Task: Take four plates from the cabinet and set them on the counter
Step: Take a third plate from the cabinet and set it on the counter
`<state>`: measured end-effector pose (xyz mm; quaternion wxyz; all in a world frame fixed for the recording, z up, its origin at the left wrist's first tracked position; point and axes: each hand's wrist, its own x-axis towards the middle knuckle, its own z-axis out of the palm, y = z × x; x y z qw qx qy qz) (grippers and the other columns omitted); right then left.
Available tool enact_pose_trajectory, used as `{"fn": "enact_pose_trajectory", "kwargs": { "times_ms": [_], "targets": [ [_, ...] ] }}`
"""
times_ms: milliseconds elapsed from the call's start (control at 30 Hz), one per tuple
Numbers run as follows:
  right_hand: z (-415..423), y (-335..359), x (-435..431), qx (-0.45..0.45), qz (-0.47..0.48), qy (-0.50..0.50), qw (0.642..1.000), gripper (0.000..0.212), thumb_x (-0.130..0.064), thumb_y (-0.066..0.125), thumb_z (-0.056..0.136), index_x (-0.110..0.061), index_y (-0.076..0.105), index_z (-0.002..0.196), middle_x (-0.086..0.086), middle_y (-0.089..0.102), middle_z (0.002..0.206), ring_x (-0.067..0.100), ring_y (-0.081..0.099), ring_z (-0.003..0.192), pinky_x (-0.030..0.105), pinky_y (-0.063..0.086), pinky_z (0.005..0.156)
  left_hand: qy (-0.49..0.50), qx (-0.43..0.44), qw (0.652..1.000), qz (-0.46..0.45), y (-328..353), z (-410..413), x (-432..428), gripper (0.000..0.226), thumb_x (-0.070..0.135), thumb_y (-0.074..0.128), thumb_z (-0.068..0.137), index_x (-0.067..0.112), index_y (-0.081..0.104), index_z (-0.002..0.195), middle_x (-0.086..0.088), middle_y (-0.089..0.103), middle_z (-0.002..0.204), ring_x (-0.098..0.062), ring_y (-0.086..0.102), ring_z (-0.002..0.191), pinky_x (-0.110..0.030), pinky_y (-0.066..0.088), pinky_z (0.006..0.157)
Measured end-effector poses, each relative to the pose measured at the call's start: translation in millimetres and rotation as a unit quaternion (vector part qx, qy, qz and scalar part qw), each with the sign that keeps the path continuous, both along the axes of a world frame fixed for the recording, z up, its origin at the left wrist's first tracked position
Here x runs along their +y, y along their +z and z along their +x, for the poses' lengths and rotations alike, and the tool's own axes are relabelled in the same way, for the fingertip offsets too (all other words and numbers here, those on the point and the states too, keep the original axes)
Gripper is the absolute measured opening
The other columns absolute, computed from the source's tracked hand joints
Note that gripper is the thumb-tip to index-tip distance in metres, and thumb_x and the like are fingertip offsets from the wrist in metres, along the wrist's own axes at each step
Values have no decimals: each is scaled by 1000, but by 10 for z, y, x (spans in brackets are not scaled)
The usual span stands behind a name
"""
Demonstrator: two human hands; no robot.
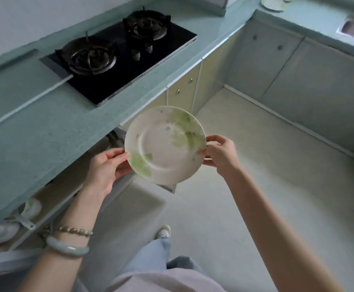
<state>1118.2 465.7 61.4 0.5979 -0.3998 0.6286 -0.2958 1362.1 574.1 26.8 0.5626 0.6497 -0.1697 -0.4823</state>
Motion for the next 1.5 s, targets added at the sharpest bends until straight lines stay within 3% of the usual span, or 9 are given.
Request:
{"fn": "enact_pose_trajectory", "kwargs": {
  "times_ms": [167,600,767,933,1033,1300,1500],
  "targets": [
    [-358,227,-216,-2,-18,-91,996,29,16,54,76,-7,59,92,12,61,72,22,61,60,29,57,54,-88,-6,996,-30,170,-224,-712,10,1,63,86,9,68,89,-2,75,75,-14,72,69,-26,57,59],
    [-1586,271,-1197,-33,-37,-237,970,32,18,56,77,-3,59,101,11,64,77,23,64,64,31,59,57,-244,3,968,-52,352,-1400,-2549,10,0,61,87,9,66,85,0,74,69,-12,70,63,-25,58,60],
    [-2235,300,-2131,-22,-51,-243,969,33,17,57,77,-2,59,103,12,64,76,22,63,62,32,58,59,-250,14,966,-65,355,-2068,-3558,10,-1,61,87,7,66,85,0,73,67,-11,70,60,-24,57,56],
    [-2854,484,-3197,-8,-64,-224,973,31,16,59,77,-4,60,101,11,66,78,20,65,61,25,56,49,-235,11,969,-76,457,-2673,-4558,12,0,62,86,10,68,83,1,74,67,-11,70,60,-22,55,54],
    [-3148,538,-3811,3,-76,-206,975,30,15,59,76,-4,62,100,13,67,86,22,67,66,29,58,56,-218,10,973,-80,506,-2943,-5084,12,0,62,86,10,68,83,1,74,67,-11,70,60,-22,55,54],
    [-3464,408,-5351,-4,-71,-178,981,28,12,62,76,-6,63,97,16,68,91,23,69,69,28,58,57,-193,-2,978,-76,516,-3250,-6517,12,-1,62,86,9,67,83,1,73,65,-10,69,59,-21,54,52],
    [-3604,317,-6618,-22,-76,-203,976,27,13,61,75,-7,62,93,14,68,81,22,67,66,27,57,54,-218,-9,973,-79,462,-3371,-7929,11,0,63,85,10,67,83,-1,74,66,-11,70,60,-22,55,53]
  ]
}}
